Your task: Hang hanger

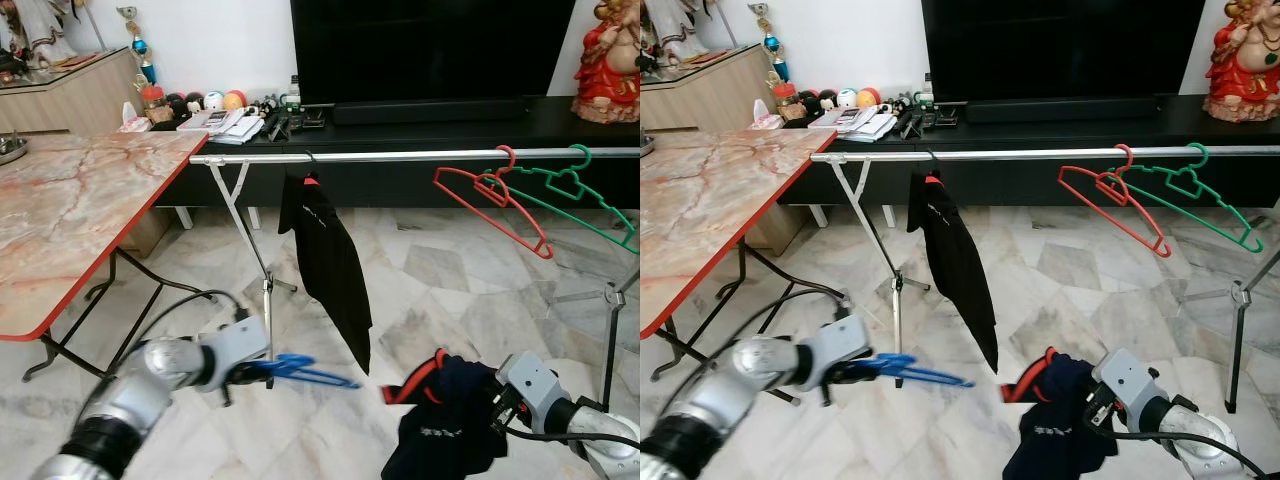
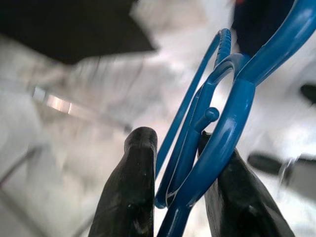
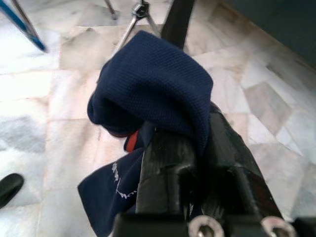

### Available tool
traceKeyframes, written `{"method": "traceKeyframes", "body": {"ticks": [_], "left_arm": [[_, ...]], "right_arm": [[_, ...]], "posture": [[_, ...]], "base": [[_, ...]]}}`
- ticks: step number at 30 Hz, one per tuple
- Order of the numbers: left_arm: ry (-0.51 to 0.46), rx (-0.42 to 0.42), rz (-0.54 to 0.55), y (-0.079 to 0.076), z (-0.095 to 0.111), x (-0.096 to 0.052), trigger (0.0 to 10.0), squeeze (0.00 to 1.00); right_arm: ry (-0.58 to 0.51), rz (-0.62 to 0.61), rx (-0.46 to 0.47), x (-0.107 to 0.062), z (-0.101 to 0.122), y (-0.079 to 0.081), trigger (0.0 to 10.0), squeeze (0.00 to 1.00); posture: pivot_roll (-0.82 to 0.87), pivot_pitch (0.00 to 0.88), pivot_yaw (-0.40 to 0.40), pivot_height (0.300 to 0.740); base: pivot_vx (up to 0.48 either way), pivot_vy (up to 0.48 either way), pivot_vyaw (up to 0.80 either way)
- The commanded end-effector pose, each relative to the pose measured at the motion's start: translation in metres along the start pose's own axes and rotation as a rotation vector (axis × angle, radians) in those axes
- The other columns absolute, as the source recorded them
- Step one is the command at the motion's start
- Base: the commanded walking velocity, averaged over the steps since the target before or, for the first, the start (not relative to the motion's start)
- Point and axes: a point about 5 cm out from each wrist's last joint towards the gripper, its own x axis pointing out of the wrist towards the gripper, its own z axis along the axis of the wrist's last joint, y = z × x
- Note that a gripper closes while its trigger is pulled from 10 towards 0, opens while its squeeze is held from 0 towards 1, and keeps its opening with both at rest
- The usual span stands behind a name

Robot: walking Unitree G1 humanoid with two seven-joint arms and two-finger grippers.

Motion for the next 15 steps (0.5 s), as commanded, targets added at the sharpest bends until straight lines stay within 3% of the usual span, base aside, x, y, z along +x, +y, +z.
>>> {"method": "traceKeyframes", "body": {"ticks": [1,4,5,6,8,9,10,12,13,14,15], "left_arm": [[0.024,-0.052,0.060,0.005,-0.013,-0.004,0.0,0.00],[0.068,-0.198,0.192,0.004,-0.036,0.000,0.0,0.00],[0.082,-0.255,0.239,0.002,-0.043,0.002,1.0,0.00],[0.117,-0.440,0.367,-0.008,-0.063,0.006,9.4,0.00],[0.155,-0.566,0.442,-0.019,-0.078,0.008,10.0,0.00],[0.259,-0.681,0.478,-0.046,-0.103,0.010,10.0,0.00],[0.318,-0.722,0.481,-0.062,-0.114,0.010,10.0,0.00],[0.318,-0.722,0.481,-0.062,-0.114,0.010,10.0,0.00],[0.355,-0.765,0.479,-0.076,-0.123,0.011,10.0,0.00],[0.355,-0.765,0.479,-0.076,-0.123,0.011,10.0,0.00],[0.389,-0.811,0.481,-0.093,-0.130,0.011,10.0,0.00]], "right_arm": [[-0.014,-0.070,0.029,0.002,0.003,-0.007,0.0,0.00],[-0.026,-0.164,0.091,0.004,0.004,-0.013,0.0,0.00],[-0.031,-0.187,0.113,0.005,0.004,-0.014,0.0,0.00],[-0.064,-0.274,0.208,0.007,0.006,-0.018,0.0,0.00],[-0.096,-0.337,0.291,0.008,0.008,-0.020,0.0,0.00],[-0.148,-0.435,0.404,0.008,0.010,-0.021,0.0,0.00],[-0.170,-0.482,0.459,0.008,0.010,-0.020,0.0,0.00],[-0.170,-0.482,0.459,0.008,0.010,-0.020,0.0,0.00],[-0.190,-0.528,0.485,0.007,0.011,-0.019,0.0,0.00],[-0.190,-0.528,0.485,0.007,0.011,-0.019,0.0,0.00],[-0.213,-0.563,0.503,0.007,0.014,-0.015,0.0,0.00]], "posture": [[-0.03,0.000,0.087,0.740],[-0.02,0.000,0.088,0.740],[-0.02,0.000,0.088,0.740],[-0.03,0.000,0.092,0.740],[-0.04,0.000,0.094,0.740],[-0.06,0.000,0.099,0.740],[-0.07,0.000,0.102,0.740],[-0.07,0.000,0.102,0.740],[-0.07,0.000,0.103,0.740],[-0.07,0.000,0.103,0.740],[-0.08,0.000,0.108,0.740]], "base": [[0.000,0.000,0.00],[0.000,0.000,0.00],[0.000,0.000,0.00],[0.000,0.000,0.00],[0.000,0.000,0.00],[0.000,0.000,0.00],[0.000,0.000,0.00],[0.000,0.000,0.00],[0.000,0.000,0.00],[0.000,0.000,0.00],[0.000,0.000,0.00]]}}
